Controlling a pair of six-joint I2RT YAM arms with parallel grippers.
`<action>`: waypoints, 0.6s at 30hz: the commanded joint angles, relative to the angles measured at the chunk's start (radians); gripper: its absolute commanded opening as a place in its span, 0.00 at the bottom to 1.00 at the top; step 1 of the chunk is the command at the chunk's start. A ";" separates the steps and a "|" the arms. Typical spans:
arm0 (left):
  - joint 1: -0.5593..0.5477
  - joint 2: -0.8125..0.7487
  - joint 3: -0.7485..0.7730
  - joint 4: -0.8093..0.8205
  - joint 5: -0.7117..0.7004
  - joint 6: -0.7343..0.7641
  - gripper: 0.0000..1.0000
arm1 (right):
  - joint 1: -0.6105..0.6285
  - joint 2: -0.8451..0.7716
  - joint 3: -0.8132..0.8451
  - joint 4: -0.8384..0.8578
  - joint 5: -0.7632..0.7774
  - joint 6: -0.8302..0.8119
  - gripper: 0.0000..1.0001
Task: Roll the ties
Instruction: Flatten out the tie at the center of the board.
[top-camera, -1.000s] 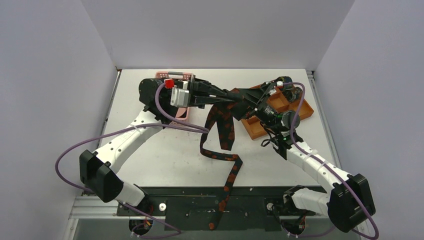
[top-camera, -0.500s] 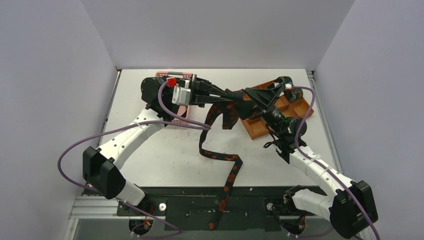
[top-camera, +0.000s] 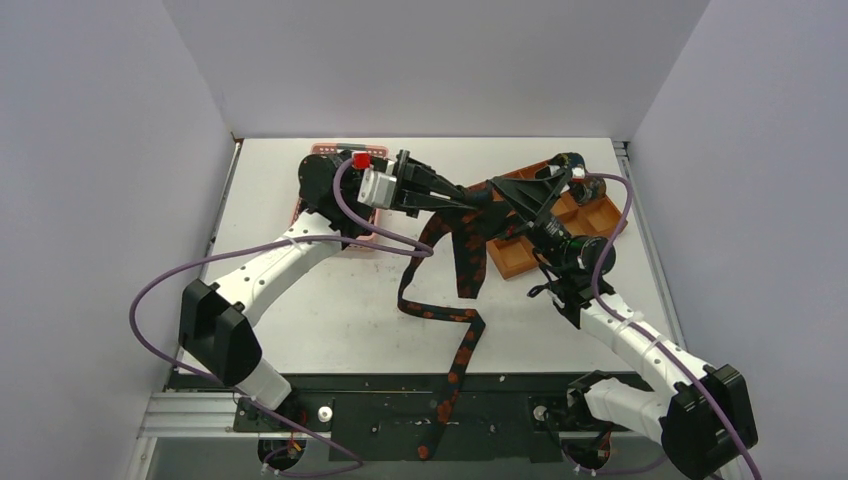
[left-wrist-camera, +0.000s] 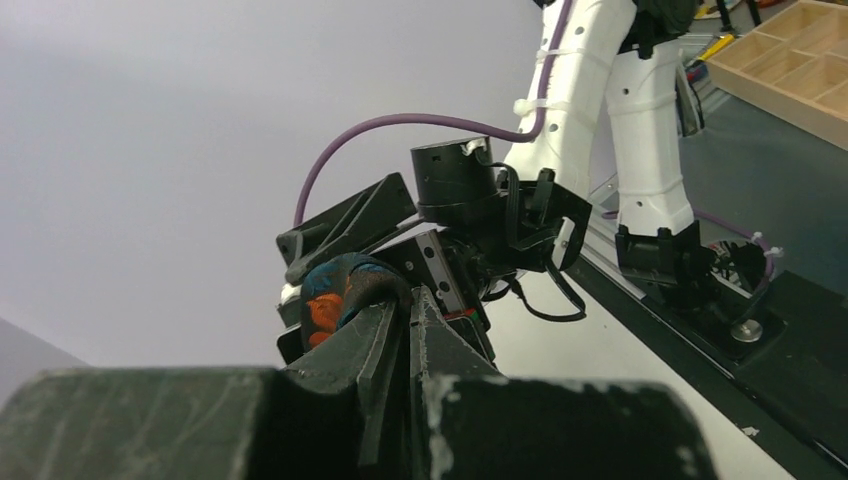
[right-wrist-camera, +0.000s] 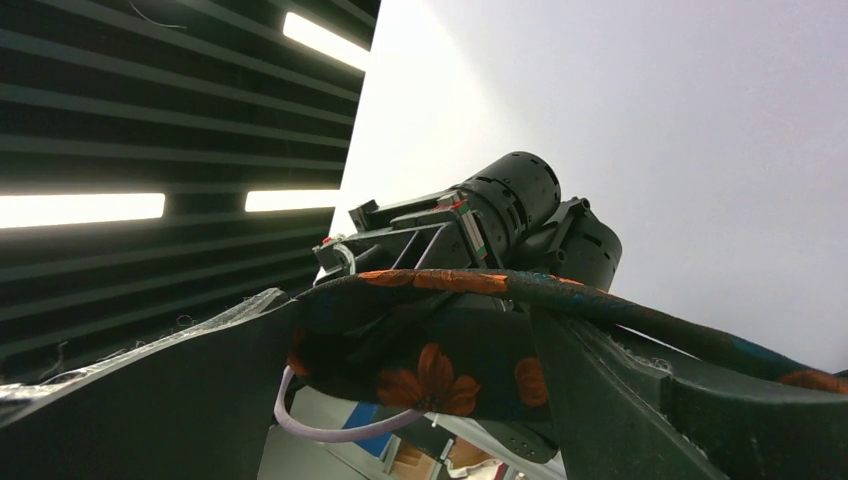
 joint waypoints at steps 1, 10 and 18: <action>-0.031 0.030 0.077 0.015 0.076 -0.026 0.00 | -0.002 0.009 0.000 0.108 0.019 0.040 0.90; 0.011 0.034 0.061 0.004 0.104 -0.048 0.00 | -0.018 -0.020 0.003 0.054 -0.006 0.002 0.90; 0.041 0.031 0.025 0.008 0.113 -0.058 0.00 | -0.018 -0.020 0.036 -0.014 -0.039 -0.054 0.90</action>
